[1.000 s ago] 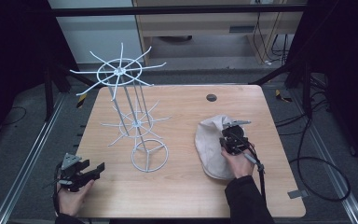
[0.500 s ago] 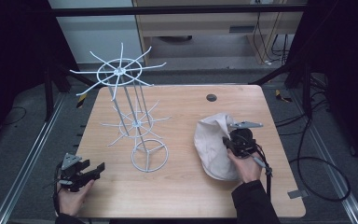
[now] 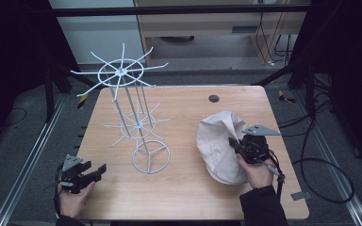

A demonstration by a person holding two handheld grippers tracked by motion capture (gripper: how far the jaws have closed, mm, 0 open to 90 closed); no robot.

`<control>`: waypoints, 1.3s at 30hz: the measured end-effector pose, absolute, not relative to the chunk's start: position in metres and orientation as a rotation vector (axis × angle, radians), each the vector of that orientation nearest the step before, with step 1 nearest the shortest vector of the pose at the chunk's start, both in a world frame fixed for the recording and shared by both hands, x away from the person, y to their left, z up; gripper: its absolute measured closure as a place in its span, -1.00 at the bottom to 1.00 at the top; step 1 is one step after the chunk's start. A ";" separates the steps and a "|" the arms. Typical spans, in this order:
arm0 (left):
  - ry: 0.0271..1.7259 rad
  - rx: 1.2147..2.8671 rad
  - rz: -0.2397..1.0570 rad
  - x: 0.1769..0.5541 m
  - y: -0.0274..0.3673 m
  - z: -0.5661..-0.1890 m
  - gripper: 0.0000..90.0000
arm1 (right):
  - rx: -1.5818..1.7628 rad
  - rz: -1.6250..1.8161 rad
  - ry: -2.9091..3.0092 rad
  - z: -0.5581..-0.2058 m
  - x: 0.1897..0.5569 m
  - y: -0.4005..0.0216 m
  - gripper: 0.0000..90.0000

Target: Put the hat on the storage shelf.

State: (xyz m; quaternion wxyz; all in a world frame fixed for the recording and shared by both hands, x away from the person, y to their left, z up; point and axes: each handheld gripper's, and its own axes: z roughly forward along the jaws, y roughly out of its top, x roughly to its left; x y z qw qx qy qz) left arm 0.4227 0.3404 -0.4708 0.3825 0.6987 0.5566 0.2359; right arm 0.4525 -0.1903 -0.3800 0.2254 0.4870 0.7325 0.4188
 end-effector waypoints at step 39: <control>1.415 1.784 0.602 0.424 0.339 -0.471 -0.27 | 1.184 1.394 1.873 -0.340 0.426 -0.194 0.96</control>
